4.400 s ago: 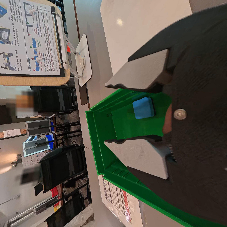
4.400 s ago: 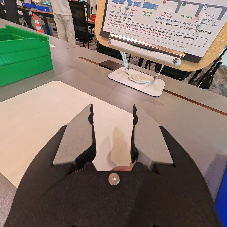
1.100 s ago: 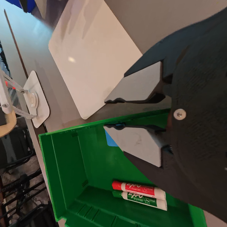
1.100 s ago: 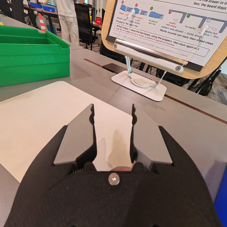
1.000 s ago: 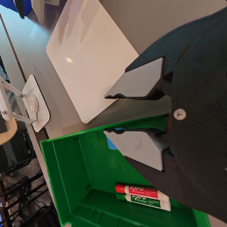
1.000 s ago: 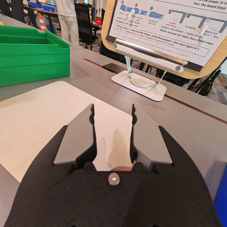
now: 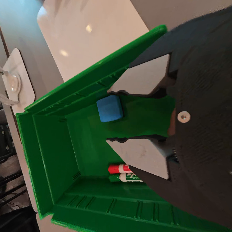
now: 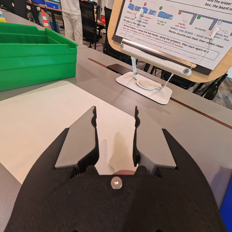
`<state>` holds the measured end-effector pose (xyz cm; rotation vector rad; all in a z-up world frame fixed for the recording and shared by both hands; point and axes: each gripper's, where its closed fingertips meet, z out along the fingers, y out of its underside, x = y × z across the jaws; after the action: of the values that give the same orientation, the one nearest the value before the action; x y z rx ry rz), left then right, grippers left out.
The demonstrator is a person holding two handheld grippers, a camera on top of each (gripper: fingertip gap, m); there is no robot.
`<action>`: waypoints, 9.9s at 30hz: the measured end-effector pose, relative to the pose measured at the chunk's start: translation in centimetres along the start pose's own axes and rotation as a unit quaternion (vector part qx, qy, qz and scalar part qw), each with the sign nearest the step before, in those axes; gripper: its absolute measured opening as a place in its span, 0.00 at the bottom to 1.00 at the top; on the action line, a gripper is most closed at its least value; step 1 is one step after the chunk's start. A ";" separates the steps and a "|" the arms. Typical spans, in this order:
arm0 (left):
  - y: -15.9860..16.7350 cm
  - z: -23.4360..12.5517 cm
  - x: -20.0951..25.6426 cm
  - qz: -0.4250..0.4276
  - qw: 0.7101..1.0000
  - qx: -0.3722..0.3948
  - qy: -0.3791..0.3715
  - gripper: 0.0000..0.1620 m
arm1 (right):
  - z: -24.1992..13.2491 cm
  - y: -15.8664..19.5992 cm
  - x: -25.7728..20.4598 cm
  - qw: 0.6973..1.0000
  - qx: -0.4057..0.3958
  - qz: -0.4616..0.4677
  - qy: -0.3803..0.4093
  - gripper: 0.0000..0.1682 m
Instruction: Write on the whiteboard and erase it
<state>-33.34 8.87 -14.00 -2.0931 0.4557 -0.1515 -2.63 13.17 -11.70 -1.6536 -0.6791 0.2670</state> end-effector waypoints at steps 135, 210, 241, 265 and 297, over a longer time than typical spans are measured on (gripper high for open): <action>-5.4 6.5 23.8 0.565 0.745 -0.085 0.344 0.33 | -3.8 -2.8 -6.5 0.961 0.044 0.005 -0.272 0.32; -7.4 -4.8 13.1 0.174 0.970 0.096 0.137 0.27 | 4.7 2.2 5.7 0.994 -0.085 0.051 0.054 0.46; 7.0 0.5 -8.5 0.154 0.948 -0.233 -0.152 0.11 | 4.5 0.3 1.8 0.998 -0.057 0.012 0.008 0.41; 4.5 3.9 -6.7 0.187 0.954 -0.231 -0.035 0.10 | 3.5 -0.2 3.5 0.996 -0.061 0.052 0.027 0.40; -9.7 -4.3 12.1 0.163 0.970 0.087 0.155 0.10 | -3.8 10.5 4.2 0.940 -0.278 0.156 0.120 0.00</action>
<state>-20.86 5.48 -4.41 -1.7984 0.9340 -0.3165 5.67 11.81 -20.15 -2.2963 -0.3140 0.0948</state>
